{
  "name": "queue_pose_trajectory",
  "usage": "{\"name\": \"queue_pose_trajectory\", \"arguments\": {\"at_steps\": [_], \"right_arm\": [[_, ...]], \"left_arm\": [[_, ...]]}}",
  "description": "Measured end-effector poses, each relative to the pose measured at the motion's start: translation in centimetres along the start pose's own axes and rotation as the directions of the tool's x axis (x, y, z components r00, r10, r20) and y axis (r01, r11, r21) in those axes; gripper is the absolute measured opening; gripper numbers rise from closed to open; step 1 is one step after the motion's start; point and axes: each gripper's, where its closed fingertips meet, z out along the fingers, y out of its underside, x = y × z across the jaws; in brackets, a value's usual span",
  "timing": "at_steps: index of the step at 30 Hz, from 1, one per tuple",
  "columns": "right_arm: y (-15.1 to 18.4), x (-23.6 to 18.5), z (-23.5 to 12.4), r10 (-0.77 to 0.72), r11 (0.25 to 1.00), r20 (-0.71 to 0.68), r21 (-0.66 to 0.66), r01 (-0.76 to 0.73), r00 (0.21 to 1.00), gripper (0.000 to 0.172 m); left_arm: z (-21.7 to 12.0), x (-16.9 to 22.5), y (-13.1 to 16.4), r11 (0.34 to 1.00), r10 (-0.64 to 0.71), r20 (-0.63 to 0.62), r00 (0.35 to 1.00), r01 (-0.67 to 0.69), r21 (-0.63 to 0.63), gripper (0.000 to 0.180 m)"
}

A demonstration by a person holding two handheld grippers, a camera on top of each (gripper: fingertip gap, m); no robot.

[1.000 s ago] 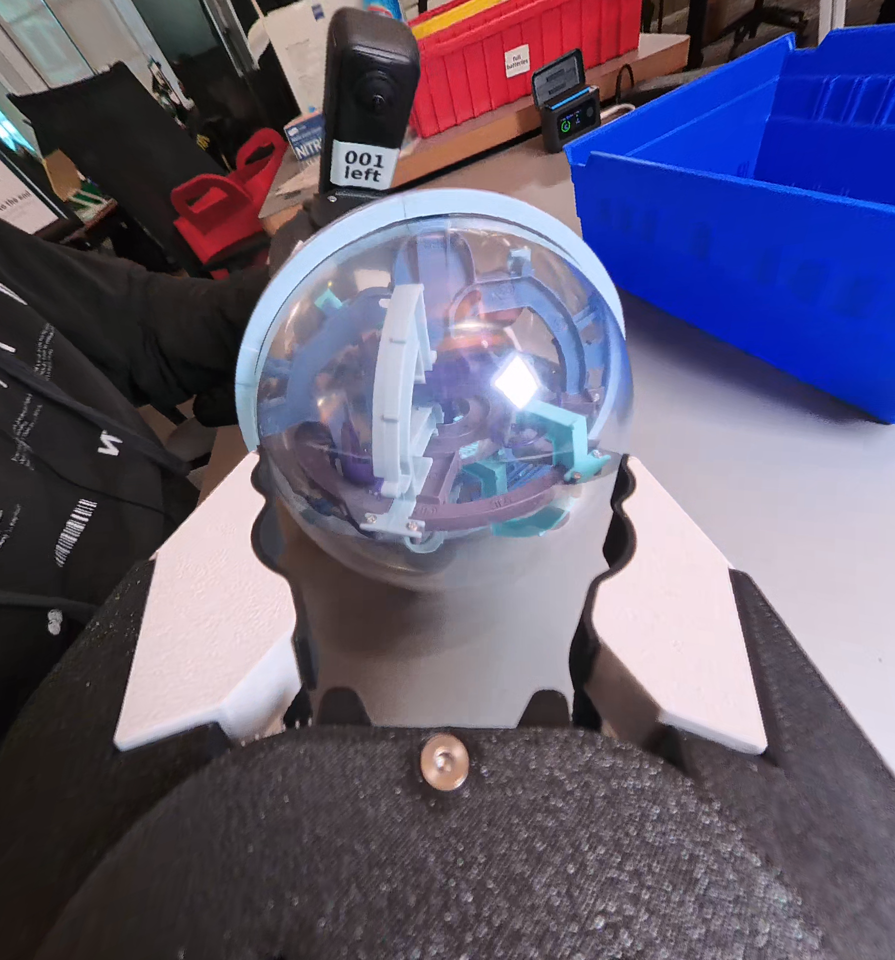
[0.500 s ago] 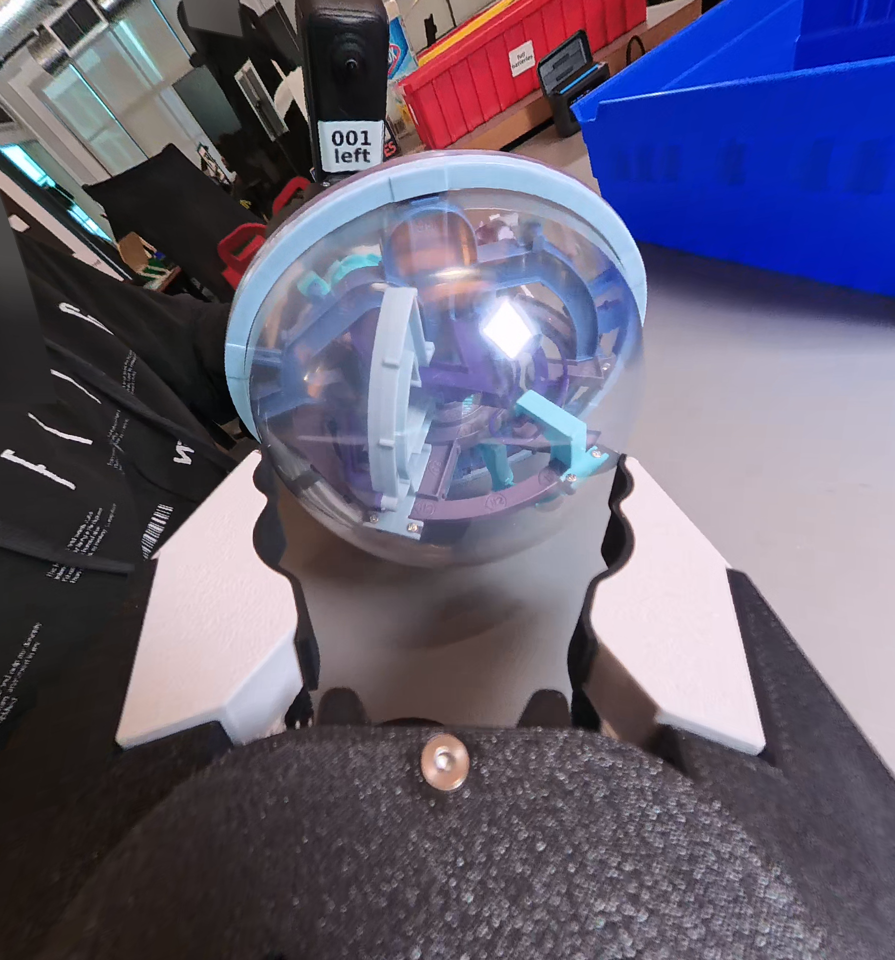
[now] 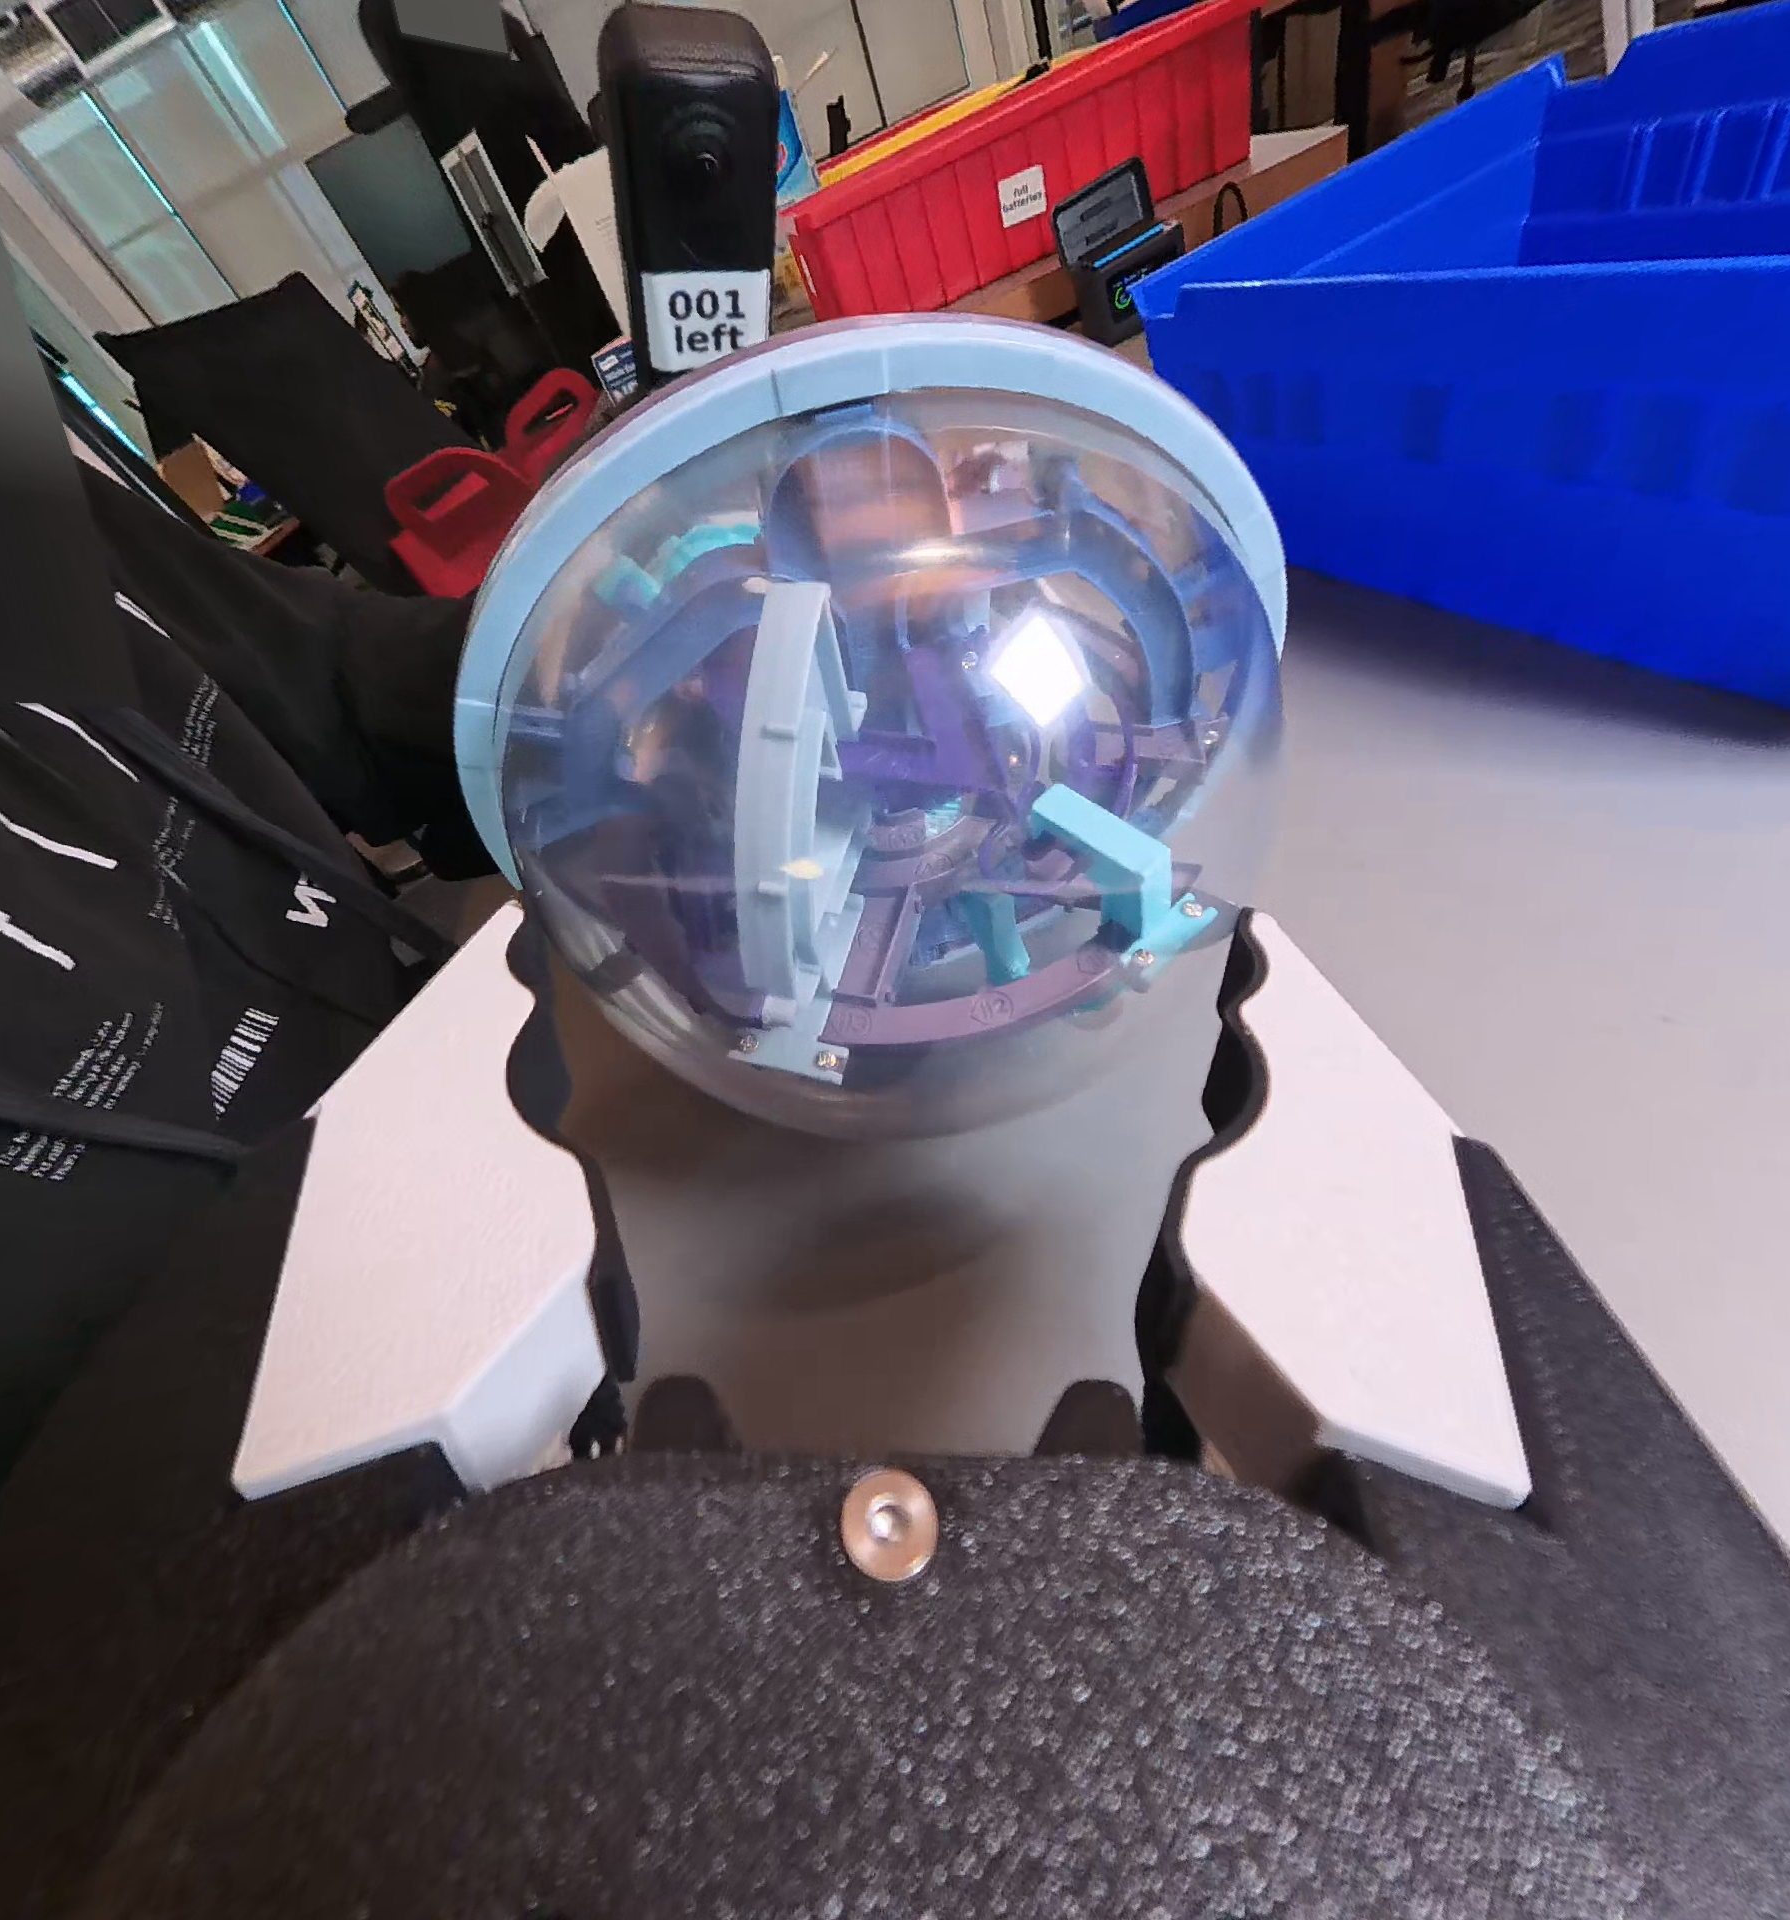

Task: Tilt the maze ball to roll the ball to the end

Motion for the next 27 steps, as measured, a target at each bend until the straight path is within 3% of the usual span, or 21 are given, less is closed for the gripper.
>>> {"name": "queue_pose_trajectory", "arguments": {"at_steps": [17,27], "right_arm": [[-0.9,-0.6,-0.3,-0.316,0.948,-0.086,0.001,0.317,0.945,0.126],[-1.5,-0.8,-0.6,-0.313,0.949,-0.083,0.01,0.315,0.946,0.126]], "left_arm": [[0.4,0.2,0.8,0.946,0.324,0.07,0.943,-0.323,-0.028,0.132],[0.9,0.2,1.3,0.957,0.287,0.069,0.955,-0.284,-0.05,0.132]]}}
